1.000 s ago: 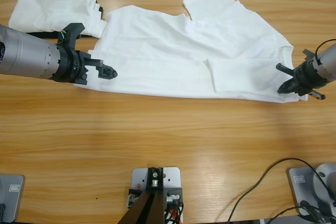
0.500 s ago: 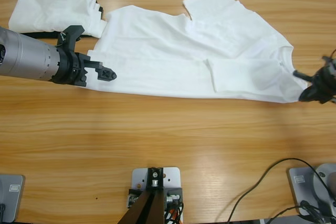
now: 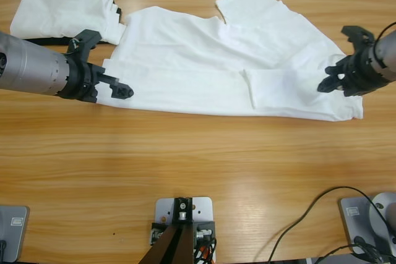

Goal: Fold clothes

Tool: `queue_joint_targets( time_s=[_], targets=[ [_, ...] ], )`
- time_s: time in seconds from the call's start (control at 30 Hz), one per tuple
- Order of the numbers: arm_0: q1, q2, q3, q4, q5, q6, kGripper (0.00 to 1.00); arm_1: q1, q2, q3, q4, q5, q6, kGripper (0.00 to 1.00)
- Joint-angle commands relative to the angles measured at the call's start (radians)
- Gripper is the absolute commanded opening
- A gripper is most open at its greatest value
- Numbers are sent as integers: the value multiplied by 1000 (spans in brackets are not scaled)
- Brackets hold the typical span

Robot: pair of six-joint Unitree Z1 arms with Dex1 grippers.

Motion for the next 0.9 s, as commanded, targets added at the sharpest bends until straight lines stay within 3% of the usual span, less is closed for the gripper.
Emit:
queue_joint_targets(
  time_s=[0.03,0.5,0.7,0.9],
  targets=[
    [-22,138,-57,29,71,37,991,15,100,-34,-24,2,3,968],
    [33,272,-159,55,53,-31,991,-12,231,-42,-115,48,27,968],
    [33,382,-218,176,54,-42,991,-21,261,-31,-136,60,48,964],
    [33,385,-220,212,54,-59,996,-21,262,-13,-147,70,83,964]
  ],
)
